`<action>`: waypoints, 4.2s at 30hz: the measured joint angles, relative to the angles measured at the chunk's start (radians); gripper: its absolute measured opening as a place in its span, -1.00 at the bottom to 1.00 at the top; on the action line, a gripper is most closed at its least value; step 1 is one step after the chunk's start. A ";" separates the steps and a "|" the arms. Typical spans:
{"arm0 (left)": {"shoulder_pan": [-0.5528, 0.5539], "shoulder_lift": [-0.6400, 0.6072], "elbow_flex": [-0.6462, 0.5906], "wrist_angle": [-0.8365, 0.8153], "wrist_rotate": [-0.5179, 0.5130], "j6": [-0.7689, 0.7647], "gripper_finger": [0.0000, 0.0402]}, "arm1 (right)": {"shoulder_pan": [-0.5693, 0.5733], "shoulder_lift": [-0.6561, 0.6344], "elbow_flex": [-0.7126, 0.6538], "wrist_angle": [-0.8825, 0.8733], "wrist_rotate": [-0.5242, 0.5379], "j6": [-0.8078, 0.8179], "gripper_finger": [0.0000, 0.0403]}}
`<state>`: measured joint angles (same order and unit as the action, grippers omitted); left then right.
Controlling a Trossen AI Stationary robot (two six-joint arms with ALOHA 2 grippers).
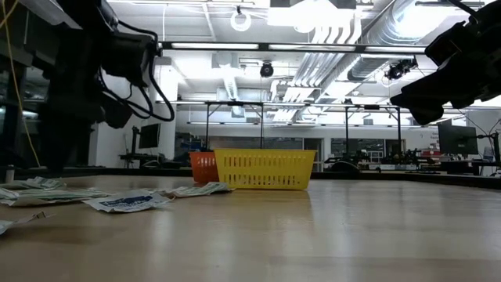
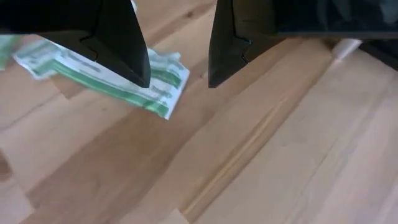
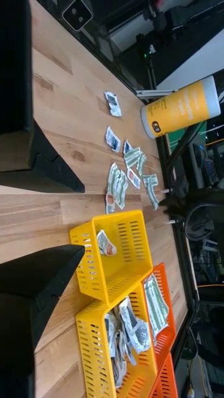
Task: Pick & Place First Aid Supplies
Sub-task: Put the bandage into the bottom orange bin
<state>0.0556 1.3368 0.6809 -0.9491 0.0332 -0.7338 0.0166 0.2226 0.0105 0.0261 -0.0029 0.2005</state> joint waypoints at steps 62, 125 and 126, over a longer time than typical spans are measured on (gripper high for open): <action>0.013 0.025 0.113 0.055 -0.069 0.050 -1.00 | 0.000 0.000 0.000 0.000 0.000 0.000 -0.31; 0.324 0.582 0.824 0.110 -0.284 1.071 -0.72 | 0.000 0.000 0.000 0.000 0.000 0.000 -0.31; 0.324 0.582 0.824 0.110 -0.284 1.071 -0.65 | 0.000 0.000 0.000 0.000 0.000 0.000 -0.31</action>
<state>0.3798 1.9186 1.5051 -0.8394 -0.2512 0.3368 0.0166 0.2230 0.0109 0.0261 -0.0031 0.2005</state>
